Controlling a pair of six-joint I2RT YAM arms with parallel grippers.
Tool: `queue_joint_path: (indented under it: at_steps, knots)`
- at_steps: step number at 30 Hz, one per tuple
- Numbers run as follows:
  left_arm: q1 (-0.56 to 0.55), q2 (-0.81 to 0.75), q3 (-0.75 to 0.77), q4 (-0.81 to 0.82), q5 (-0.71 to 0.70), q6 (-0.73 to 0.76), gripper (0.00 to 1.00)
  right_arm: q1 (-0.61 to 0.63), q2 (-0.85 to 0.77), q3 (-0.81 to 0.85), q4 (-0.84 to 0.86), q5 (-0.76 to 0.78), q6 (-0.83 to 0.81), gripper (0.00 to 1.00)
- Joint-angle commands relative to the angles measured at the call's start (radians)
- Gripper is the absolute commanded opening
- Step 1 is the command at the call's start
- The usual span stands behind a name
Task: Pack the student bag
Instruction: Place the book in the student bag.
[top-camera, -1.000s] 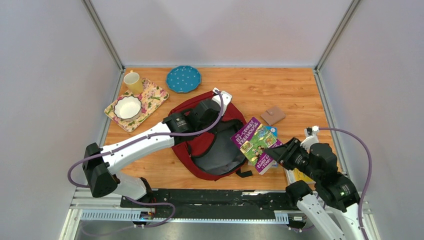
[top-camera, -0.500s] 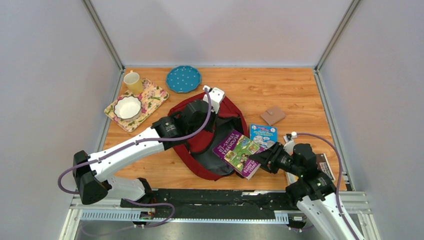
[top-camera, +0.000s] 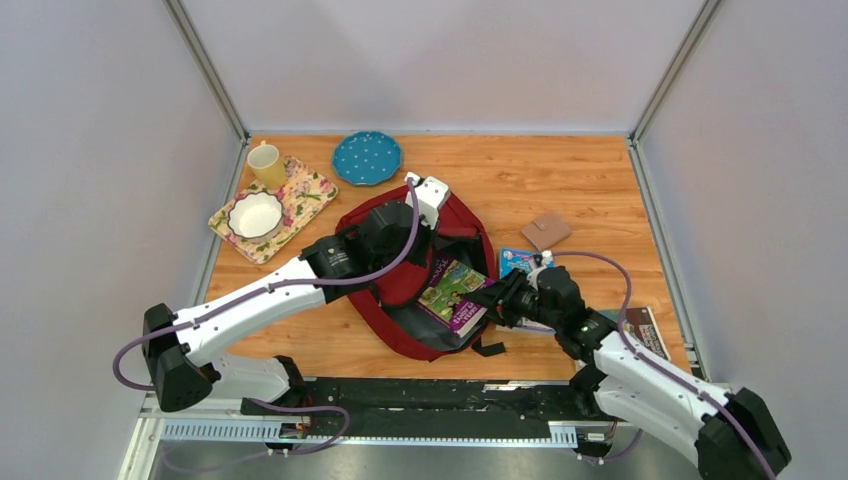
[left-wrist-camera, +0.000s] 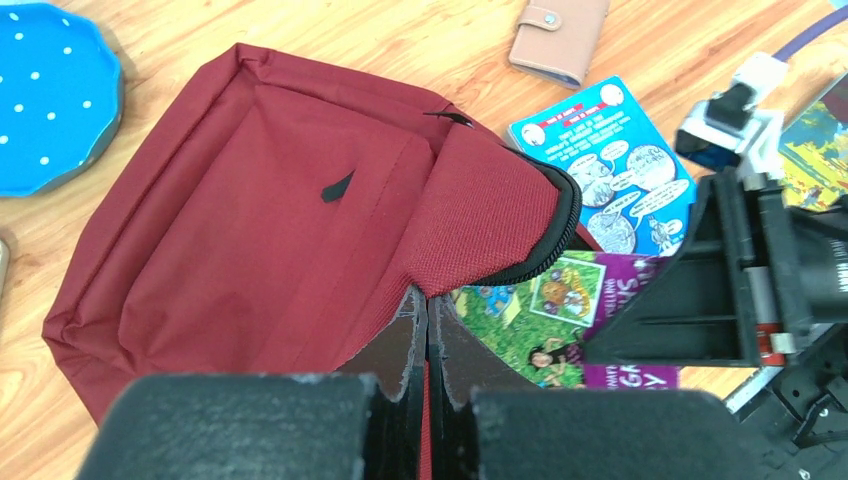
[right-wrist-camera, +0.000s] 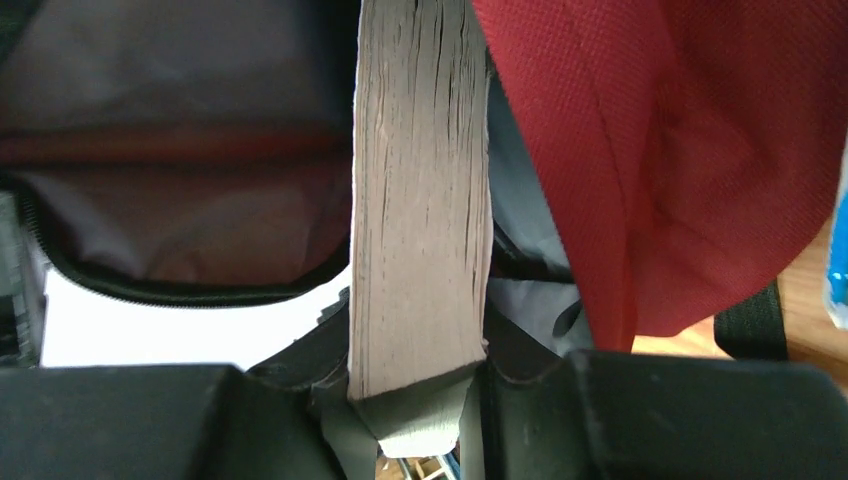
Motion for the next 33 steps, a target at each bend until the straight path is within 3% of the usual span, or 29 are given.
queue_joint_path:
  at_steps: [1, 5, 11, 16, 20, 23, 28, 33]
  knots:
    - [0.000, -0.052, 0.030, 0.071, 0.019, 0.000, 0.00, 0.064, 0.112, 0.063, 0.303, 0.118, 0.037, 0.00]
    - [0.000, -0.061, 0.024, 0.060, 0.022, 0.000, 0.00, 0.069, 0.261, 0.084, 0.517, 0.164, 0.036, 0.00]
    - [0.000, -0.069, 0.019, 0.053, 0.019, 0.000, 0.00, 0.087, 0.426, 0.104, 0.687, 0.162, 0.108, 0.00]
    - [0.000, -0.081, 0.021, 0.042, 0.004, 0.004, 0.00, 0.089, 0.346, 0.170, 0.558, 0.199, 0.079, 0.00]
    - [-0.001, -0.097, 0.008, 0.034, -0.024, 0.026, 0.00, 0.092, 0.142, 0.244, 0.123, 0.245, -0.041, 0.00]
    - [0.000, -0.098, 0.005, 0.042, -0.036, 0.041, 0.00, 0.092, 0.016, 0.221, 0.037, 0.290, -0.078, 0.00]
    - [0.000, -0.091, 0.010, 0.057, -0.022, 0.047, 0.00, 0.092, 0.051, 0.164, 0.151, 0.229, -0.042, 0.00]
    - [0.000, -0.081, 0.016, 0.057, -0.019, 0.040, 0.00, 0.133, 0.221, 0.175, 0.334, 0.254, -0.024, 0.00]
